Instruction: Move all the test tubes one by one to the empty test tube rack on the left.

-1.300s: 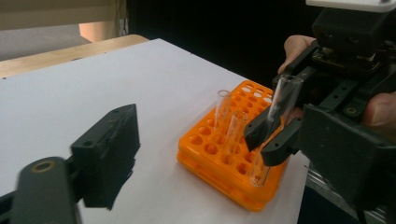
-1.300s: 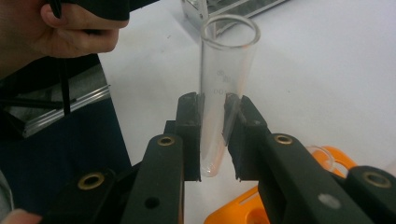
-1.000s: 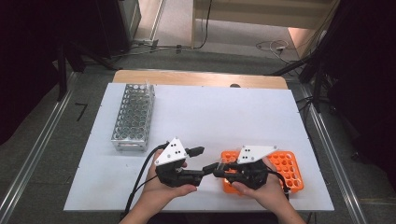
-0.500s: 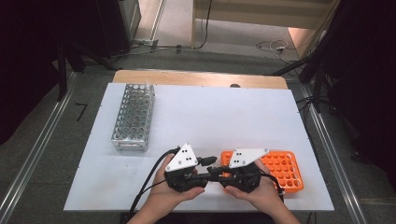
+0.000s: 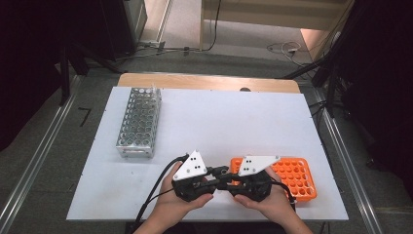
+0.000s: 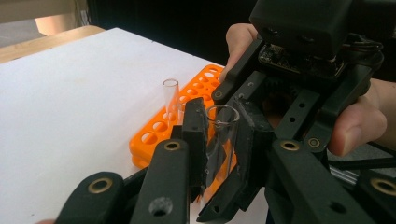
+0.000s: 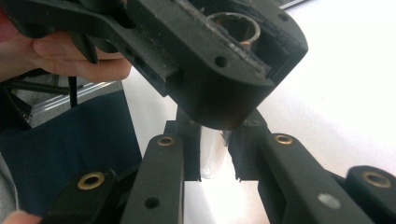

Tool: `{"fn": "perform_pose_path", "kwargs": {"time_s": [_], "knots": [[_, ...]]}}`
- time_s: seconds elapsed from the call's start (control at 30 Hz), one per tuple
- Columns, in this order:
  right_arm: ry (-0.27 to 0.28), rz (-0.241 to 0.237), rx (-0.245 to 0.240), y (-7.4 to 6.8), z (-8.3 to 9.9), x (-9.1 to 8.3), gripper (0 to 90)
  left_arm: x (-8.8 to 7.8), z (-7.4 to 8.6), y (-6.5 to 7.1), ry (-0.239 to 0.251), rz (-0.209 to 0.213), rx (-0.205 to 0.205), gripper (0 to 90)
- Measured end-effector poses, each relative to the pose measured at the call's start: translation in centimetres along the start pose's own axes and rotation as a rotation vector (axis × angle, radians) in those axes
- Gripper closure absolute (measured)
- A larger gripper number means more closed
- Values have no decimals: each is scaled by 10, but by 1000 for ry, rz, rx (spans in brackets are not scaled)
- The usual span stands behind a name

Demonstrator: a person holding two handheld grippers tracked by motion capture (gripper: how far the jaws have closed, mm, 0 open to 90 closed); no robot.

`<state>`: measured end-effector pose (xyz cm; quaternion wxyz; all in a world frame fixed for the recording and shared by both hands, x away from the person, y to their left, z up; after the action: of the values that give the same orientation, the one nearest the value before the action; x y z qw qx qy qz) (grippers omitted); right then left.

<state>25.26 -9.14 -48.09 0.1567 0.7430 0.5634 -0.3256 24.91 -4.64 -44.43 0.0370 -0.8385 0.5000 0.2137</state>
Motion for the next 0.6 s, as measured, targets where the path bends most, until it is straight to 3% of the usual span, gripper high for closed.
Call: {"fn": "perform_pose_path", "kwargs": {"time_s": [0.23, 0.6], "knots": [[15, -7, 7, 1, -1, -1, 703, -3, -3, -3, 20, -9, 7, 747], [99, 18, 24, 12, -5, -20, 445, -16, -9, -20, 46, -70, 7, 748]]}}
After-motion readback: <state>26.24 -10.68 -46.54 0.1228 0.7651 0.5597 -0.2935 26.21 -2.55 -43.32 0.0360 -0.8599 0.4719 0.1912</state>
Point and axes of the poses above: each handheld gripper's, and its own axes: x roughly forward along the jaws, z roughly out of its underside, y roughly to its right, the point moved 10 cm from there along x, roughly forward along the jaws, and after that the axes turned 4 degrees about -y, right-handed, at the moved point
